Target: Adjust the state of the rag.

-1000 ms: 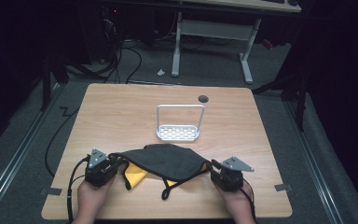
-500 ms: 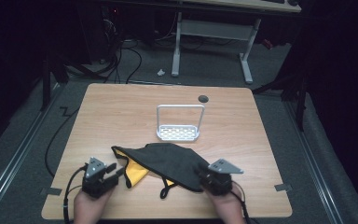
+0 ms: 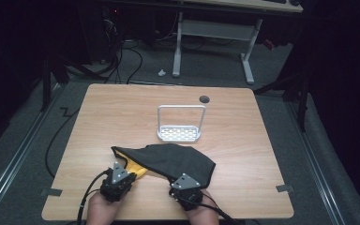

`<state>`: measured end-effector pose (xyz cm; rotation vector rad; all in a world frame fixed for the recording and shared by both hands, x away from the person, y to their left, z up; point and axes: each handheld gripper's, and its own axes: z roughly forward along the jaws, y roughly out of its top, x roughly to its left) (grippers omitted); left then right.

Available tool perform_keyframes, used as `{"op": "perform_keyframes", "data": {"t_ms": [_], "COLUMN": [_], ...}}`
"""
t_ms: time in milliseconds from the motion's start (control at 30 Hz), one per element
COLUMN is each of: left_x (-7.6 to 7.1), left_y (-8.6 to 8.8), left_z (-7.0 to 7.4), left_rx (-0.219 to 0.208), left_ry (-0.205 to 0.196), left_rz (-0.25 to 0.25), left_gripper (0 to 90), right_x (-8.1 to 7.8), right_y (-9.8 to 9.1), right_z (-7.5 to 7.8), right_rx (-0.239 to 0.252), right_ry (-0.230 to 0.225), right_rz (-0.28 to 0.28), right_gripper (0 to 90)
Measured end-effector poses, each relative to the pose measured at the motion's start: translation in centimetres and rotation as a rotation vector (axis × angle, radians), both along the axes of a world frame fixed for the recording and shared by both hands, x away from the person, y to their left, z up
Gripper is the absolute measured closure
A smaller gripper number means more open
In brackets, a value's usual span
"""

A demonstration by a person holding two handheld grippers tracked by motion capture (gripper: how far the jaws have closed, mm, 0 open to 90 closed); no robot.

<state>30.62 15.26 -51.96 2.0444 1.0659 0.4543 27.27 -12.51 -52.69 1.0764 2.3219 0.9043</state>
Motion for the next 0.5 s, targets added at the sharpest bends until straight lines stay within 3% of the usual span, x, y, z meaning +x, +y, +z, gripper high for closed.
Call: {"op": "perform_keyframes", "data": {"t_ms": [33,67,100,133,200,233,267,300,333,367,400,467,500], "left_x": [-0.4,-0.4,-0.8,-0.8,-0.9,-0.9,-0.7,-0.7,-0.7,-0.7,-0.9,-0.8,-1.0], "left_y": [1.1,1.1,2.0,2.0,2.9,2.9,3.0,3.0,2.4,2.4,1.2,0.5,0.3], "left_z": [0.9,0.9,1.7,1.7,2.2,2.2,2.4,2.4,2.7,2.7,2.8,2.1,1.6], "left_rx": [-0.019,-0.019,-0.032,-0.032,-0.071,-0.071,-0.103,-0.103,-0.145,-0.145,-0.121,-0.096,-0.075], "left_ry": [-0.024,-0.024,-0.045,-0.045,-0.05,-0.05,-0.041,-0.041,-0.04,-0.04,-0.026,0.1,0.14], "left_rz": [0.015,0.015,0.015,0.015,0.027,0.027,0.018,0.018,-0.013,-0.013,-0.064,-0.125,-0.132], "left_gripper": [86.7,86.7,86.7,86.7,86.7,86.6,86.6,86.6,86.5,86.4,86.1,84.1,83.1], "right_x": [-0.2,-0.2,-0.5,-0.8,-1.2,-1.2,-1.6,-1.8,-2.1,-2.2,-2.3,-2.3,-2.3], "right_y": [-2.5,-2.5,-5.1,-6.4,-9.2,-9.2,-11.8,-12.9,-13.6,-14.1,-14.5,-15.0,-15.2], "right_z": [0.4,0.4,1.1,1.4,1.7,1.7,1.7,1.8,1.9,2.1,2.3,2.2,2.0], "right_rx": [0.004,0.004,0.003,-0.009,-0.023,-0.023,-0.015,0.003,0.015,0.014,0.009,0.005,0.006], "right_ry": [0.009,0.009,-0.005,-0.015,-0.027,-0.027,-0.026,-0.029,-0.036,-0.048,-0.056,-0.036,-0.005], "right_rz": [-0.044,-0.044,-0.083,-0.101,-0.158,-0.158,-0.21,-0.228,-0.246,-0.259,-0.273,-0.292,-0.289], "right_gripper": [85.4,85.4,86.1,86.4,86.9,86.9,87.5,87.6,87.6,87.6,87.6,87.2,85.6]}}
